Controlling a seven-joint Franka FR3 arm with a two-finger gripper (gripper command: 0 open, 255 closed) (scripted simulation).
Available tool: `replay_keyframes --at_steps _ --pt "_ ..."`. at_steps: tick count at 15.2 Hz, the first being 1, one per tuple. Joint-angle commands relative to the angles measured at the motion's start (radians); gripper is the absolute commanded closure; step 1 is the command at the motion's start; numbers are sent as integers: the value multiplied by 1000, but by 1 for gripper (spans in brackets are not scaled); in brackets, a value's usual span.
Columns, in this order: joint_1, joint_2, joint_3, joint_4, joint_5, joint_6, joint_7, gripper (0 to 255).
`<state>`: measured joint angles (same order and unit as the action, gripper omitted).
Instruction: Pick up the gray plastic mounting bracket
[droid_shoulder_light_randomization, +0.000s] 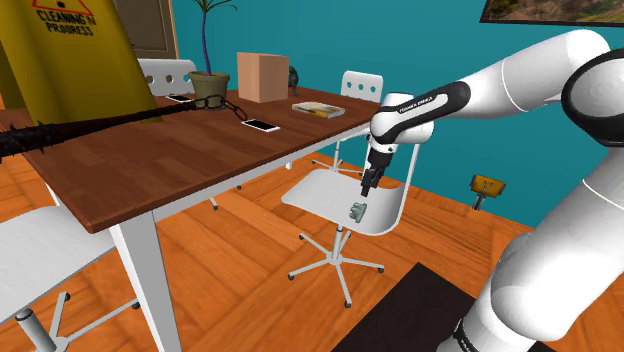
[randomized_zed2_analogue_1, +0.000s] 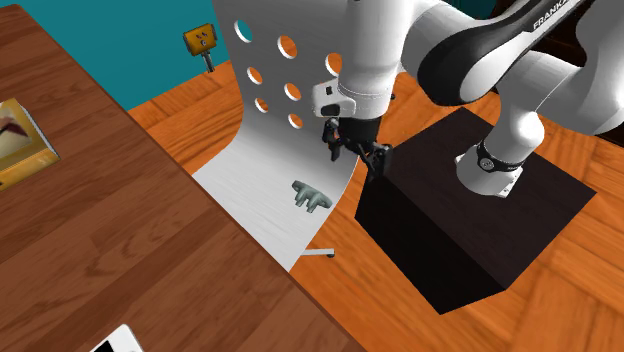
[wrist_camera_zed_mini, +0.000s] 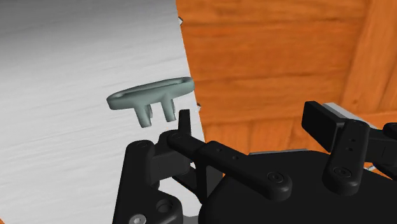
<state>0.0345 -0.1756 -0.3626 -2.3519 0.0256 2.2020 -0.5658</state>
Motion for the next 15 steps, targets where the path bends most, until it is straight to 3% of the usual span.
replay_keyframes --at_steps 1,10,15 --pt "5 87 -15 35 22 43 -55 0" --pt "-42 462 -19 258 145 148 -300 0" --pt "-52 502 -7 250 168 192 -316 0"
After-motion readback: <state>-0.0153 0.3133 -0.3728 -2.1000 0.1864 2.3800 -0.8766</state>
